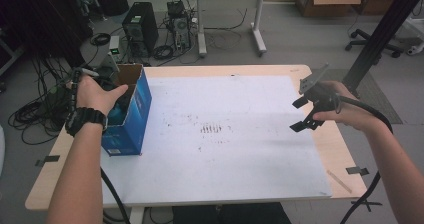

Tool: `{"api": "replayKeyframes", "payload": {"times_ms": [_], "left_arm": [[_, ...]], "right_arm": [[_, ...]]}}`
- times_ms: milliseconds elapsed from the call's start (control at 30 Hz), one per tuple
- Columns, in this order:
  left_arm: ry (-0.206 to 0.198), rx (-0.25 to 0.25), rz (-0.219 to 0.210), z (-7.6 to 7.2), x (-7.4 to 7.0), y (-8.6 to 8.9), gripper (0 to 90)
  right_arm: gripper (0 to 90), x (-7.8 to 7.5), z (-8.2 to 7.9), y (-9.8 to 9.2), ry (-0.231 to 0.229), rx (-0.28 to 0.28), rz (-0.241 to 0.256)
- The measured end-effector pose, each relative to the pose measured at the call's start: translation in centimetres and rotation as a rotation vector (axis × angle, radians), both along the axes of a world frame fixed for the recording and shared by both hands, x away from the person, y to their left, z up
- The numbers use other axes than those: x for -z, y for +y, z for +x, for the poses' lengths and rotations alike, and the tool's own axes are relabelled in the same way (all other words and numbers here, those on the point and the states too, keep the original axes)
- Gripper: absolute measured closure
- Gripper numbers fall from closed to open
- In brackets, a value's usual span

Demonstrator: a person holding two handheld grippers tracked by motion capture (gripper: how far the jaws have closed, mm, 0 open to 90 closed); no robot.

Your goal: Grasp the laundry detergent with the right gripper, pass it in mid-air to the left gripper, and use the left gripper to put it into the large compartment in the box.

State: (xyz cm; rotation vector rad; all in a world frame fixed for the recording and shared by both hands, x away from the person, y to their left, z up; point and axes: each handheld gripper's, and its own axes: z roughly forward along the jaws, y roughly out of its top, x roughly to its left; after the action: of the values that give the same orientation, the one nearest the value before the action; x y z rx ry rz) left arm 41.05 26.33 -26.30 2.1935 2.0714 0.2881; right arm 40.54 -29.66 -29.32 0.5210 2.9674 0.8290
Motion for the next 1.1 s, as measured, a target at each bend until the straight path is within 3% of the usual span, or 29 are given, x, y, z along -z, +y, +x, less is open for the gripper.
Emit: {"api": "replayKeyframes", "payload": {"times_ms": [233, 533, 700, 800, 933, 1100], "left_arm": [[-0.012, 0.017, -0.010, -0.3, -1.2, -0.2, 30.8], [-0.044, 0.080, 0.020, -0.9, -4.7, -1.6, 23.6], [-0.077, 0.153, 0.031, -1.3, -6.7, -3.7, 19.5], [-0.093, 0.200, 0.015, -1.3, -7.5, -5.3, 18.0], [-0.110, 0.291, -0.013, -1.3, -7.9, -7.8, 16.7], [-0.102, 0.384, -0.024, -1.1, -7.5, -10.7, 15.5]], "right_arm": [[3.9, 0.0, -0.2, 0.1, 0.000, -0.006, 0.001], [3.9, -0.5, -0.6, -0.1, -0.008, -0.006, 0.005], [3.9, -0.8, -0.7, -0.2, -0.011, -0.011, 0.010], [3.8, -0.9, -0.6, -0.2, -0.013, -0.010, 0.009], [3.9, -1.1, -0.6, -0.1, -0.013, -0.015, 0.010], [3.9, -1.1, -0.7, -0.1, -0.007, -0.026, 0.008]]}}
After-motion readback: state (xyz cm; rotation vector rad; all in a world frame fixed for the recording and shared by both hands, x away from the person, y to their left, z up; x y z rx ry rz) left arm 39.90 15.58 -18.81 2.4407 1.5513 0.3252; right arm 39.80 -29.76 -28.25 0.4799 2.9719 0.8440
